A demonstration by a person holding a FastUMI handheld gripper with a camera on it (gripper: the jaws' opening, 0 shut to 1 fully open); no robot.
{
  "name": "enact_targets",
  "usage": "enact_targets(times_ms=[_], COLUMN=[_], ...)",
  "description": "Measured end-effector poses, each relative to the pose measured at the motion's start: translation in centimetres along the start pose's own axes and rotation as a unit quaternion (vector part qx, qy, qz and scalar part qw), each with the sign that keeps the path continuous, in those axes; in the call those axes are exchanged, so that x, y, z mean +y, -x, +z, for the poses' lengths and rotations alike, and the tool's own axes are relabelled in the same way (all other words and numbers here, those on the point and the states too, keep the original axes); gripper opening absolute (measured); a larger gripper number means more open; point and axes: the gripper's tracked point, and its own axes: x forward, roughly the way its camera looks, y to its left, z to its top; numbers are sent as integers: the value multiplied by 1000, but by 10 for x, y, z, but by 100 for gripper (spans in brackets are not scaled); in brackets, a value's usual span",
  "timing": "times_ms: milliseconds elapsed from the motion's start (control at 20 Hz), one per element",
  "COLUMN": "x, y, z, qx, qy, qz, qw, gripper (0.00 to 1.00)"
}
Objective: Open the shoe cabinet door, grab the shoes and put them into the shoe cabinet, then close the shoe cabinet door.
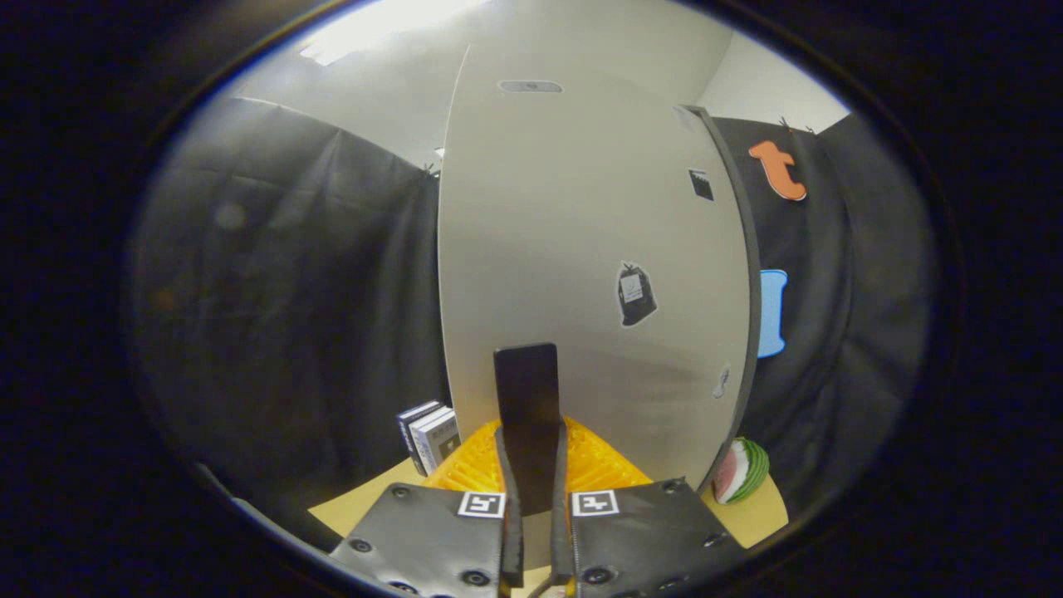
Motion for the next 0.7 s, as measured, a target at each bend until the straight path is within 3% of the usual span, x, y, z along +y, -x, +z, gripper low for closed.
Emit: enact_targets(times_ms=[350,700], x=[-18,-45], y=[18,33], z=[3,3], qx=[-1,-1], qy=[-9,-1], qz=[-6,-65], qw=[1000,998], gripper=[14,13])
